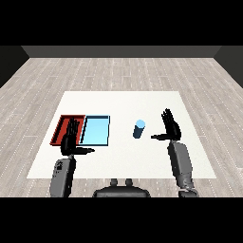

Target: Pick the blue can and put it in the blue box

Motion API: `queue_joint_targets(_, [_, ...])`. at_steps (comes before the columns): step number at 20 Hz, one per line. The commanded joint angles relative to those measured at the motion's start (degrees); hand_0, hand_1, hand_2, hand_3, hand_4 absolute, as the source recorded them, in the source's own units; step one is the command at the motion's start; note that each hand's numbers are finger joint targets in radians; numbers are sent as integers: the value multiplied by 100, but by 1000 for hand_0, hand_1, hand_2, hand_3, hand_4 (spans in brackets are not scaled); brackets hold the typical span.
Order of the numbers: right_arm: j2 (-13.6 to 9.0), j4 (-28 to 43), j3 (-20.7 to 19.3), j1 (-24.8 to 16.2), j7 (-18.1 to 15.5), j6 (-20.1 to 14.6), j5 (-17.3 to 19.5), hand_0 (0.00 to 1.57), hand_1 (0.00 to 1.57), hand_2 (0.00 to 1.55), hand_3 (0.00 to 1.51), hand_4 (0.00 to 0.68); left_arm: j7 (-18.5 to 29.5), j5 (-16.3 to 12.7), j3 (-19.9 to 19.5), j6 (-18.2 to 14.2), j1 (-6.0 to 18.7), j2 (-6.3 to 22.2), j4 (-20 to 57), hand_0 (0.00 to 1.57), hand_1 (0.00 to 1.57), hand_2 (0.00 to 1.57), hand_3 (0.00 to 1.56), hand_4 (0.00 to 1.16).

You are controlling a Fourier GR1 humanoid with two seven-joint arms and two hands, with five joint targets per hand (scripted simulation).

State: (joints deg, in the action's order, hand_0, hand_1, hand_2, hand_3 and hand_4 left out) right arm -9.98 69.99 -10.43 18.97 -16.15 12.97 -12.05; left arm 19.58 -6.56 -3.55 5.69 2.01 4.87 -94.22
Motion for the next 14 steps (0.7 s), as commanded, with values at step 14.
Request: queue_joint_targets(14, [355, -334, 194, 313, 250, -184, -238, 0, 0, 0, 0, 0, 513, -26, -204, 102, 65, -62, 383, 0, 0, 0, 0, 0])
